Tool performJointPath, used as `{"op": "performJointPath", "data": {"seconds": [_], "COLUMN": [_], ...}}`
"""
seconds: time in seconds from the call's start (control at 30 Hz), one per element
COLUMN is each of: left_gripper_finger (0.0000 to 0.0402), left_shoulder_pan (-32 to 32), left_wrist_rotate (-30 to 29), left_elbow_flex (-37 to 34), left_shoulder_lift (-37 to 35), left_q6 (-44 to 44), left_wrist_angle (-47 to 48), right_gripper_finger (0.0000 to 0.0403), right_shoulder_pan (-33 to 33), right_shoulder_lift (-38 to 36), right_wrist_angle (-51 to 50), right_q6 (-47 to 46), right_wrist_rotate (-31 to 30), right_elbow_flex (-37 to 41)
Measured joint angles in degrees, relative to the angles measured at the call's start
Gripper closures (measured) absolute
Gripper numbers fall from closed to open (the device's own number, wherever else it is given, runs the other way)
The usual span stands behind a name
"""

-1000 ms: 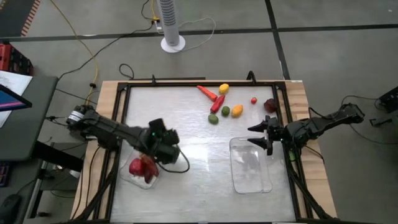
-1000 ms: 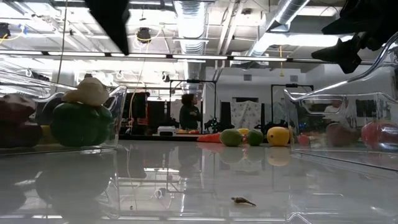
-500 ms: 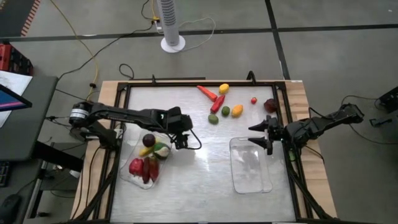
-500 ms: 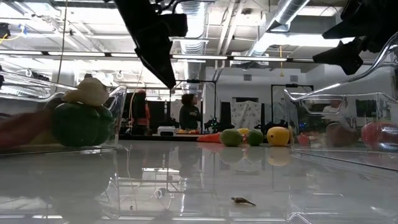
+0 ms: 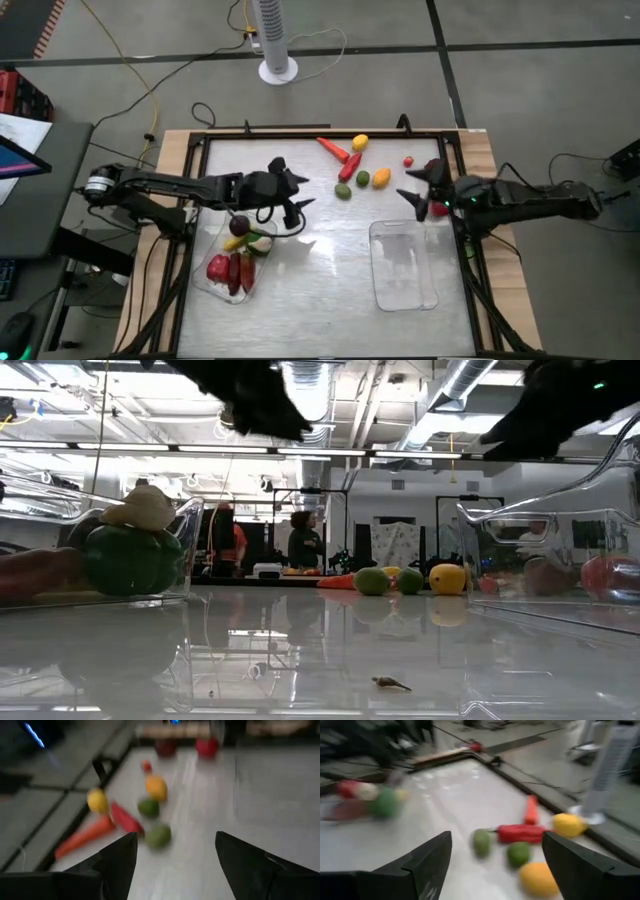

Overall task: Sort produce into baskets
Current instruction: Put the bottom yellow lemon into the right transparent bin

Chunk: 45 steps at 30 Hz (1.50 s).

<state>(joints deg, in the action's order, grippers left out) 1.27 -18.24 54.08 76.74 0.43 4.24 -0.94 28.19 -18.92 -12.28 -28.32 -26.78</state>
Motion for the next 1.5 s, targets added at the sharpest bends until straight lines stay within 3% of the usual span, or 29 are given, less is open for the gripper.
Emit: {"op": "performJointPath", "data": {"seconds": [0.2, 0.33, 0.5, 0.7, 0.87, 1.2, 1.5], "left_gripper_finger": [0.0148, 0.0148, 0.0148, 0.0148, 0.0148, 0.0148, 0.0148], "left_shoulder_pan": [-0.69, -0.69, -0.93, 2.45, 5.02, 5.21, 5.17], "left_wrist_rotate": [-4.87, -4.98, -5.01, -6.35, -3.41, -3.02, -3.06], "left_elbow_flex": [0.00, -0.02, -2.74, -12.90, -14.26, -14.25, -14.25], "left_shoulder_lift": [1.35, 2.43, 2.51, 1.23, -1.34, -3.71, -3.71], "left_q6": [4.09, 6.31, 9.86, 12.39, 9.78, 11.10, 10.65], "left_wrist_angle": [-12.89, -16.37, -20.55, -34.96, -32.86, -32.43, -30.94], "right_gripper_finger": [0.0010, 0.0010, 0.0009, 0.0004, 0.0003, 0.0006, 0.0063], "right_shoulder_pan": [13.30, 21.70, 27.09, 30.45, 32.63, 32.17, 31.80], "right_shoulder_lift": [14.49, 25.48, 36.33, 44.23, 48.63, 56.50, 58.15], "right_wrist_angle": [-0.52, -1.50, 0.79, 5.64, 6.43, 6.20, 5.45], "right_q6": [5.74, 6.62, 8.26, 9.22, 10.71, 10.64, 8.23], "right_wrist_rotate": [9.05, 16.31, 18.41, 22.32, 22.46, 22.47, 22.46], "right_elbow_flex": [-6.22, -10.85, -12.37, -12.46, -12.48, -12.70, -12.77]}}
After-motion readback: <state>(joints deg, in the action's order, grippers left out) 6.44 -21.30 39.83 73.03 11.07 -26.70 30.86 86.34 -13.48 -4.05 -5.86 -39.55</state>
